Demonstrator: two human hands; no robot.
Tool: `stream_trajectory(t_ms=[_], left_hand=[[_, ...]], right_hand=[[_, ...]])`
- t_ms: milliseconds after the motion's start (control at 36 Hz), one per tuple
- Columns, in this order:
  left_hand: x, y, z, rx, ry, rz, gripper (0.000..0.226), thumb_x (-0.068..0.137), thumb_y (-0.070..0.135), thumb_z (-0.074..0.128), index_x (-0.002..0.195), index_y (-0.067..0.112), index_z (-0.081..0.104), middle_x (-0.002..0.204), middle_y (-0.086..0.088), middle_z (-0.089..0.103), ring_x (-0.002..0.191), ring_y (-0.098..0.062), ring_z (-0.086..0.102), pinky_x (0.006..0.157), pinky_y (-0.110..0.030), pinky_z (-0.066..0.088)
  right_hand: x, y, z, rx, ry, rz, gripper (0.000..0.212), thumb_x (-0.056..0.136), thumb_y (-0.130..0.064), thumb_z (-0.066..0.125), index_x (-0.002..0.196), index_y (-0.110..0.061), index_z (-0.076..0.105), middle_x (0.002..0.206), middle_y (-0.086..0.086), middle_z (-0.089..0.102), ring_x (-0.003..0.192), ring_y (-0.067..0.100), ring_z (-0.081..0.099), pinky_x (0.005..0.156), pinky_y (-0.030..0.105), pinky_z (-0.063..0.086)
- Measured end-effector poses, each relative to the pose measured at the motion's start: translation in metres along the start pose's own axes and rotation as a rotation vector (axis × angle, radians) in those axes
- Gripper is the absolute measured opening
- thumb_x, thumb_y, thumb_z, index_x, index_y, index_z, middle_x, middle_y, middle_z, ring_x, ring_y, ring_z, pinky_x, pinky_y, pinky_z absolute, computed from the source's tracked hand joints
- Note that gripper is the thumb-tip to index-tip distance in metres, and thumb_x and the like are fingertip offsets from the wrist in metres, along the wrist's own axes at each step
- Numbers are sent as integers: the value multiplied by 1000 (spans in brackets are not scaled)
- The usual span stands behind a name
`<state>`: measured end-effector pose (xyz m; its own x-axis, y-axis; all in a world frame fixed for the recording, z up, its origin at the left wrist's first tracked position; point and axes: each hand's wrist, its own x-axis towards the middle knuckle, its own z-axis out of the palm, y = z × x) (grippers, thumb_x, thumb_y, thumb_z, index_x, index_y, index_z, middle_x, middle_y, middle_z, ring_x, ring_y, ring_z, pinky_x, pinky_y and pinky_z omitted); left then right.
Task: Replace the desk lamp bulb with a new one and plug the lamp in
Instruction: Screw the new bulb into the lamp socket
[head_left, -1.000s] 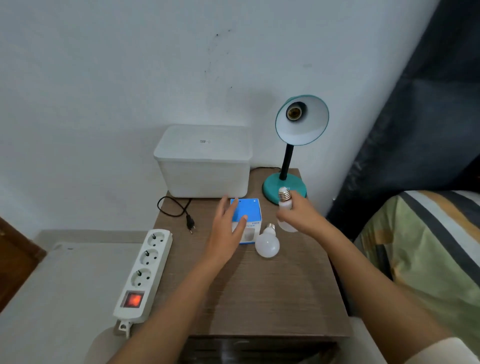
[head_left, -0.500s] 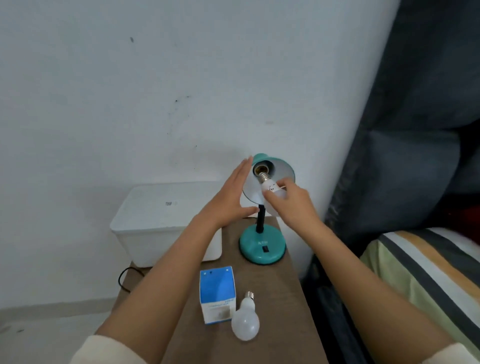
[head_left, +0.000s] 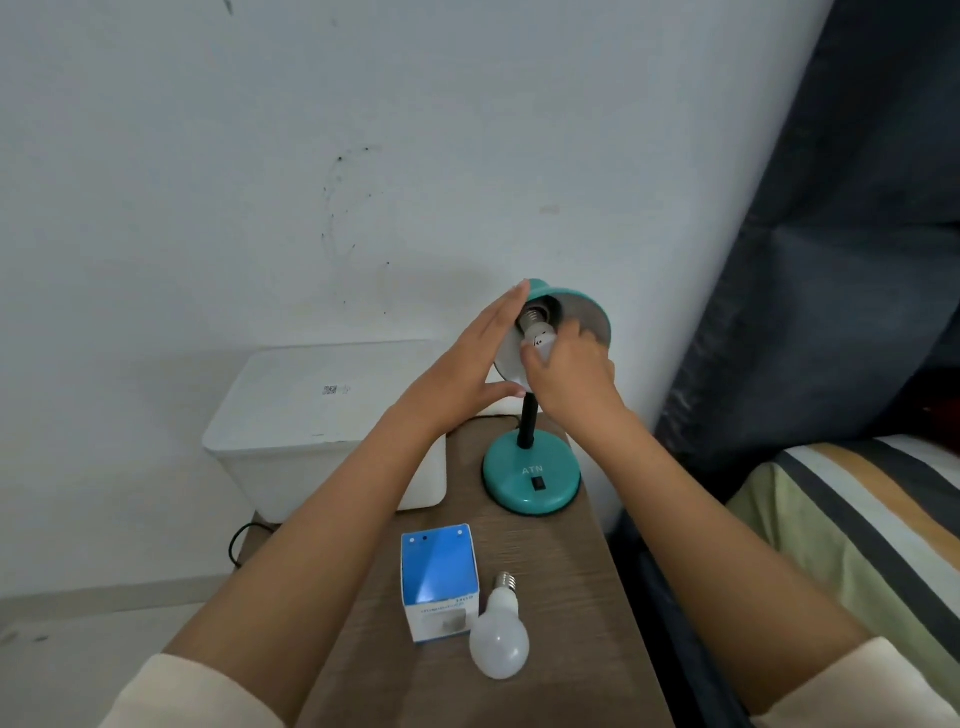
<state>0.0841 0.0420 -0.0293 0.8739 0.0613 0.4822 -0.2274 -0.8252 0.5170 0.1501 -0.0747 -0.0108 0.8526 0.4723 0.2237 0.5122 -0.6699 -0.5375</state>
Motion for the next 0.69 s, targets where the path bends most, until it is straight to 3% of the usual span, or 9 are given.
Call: stream_trajectory(t_ms=[417, 556, 694], left_hand=[[0, -1, -3, -8, -19, -5, 97, 79, 8, 73, 148, 20, 5, 155, -2, 16, 139, -5, 16, 110, -6, 12], [0, -2, -4, 0, -41, -20, 102, 77, 8, 74, 149, 23, 3, 156, 2, 15, 139, -1, 14, 107, -3, 10], [0, -3, -5, 5, -45, -18, 102, 77, 8, 74, 149, 23, 3, 156, 2, 15, 135, 6, 12, 105, 0, 9]], right_hand=[[-6, 1, -5, 89, -64, 14, 51, 80, -25, 62, 118, 1, 40, 125, 19, 46, 119, 36, 43, 96, 41, 37], [-9, 6, -3, 172, 14, 7, 43, 77, -21, 65, 108, 4, 48, 111, 22, 55, 102, 36, 53, 79, 39, 46], [-8, 6, -1, 109, 44, -13, 38, 81, -24, 60, 106, 3, 54, 106, 22, 56, 99, 36, 54, 77, 39, 45]])
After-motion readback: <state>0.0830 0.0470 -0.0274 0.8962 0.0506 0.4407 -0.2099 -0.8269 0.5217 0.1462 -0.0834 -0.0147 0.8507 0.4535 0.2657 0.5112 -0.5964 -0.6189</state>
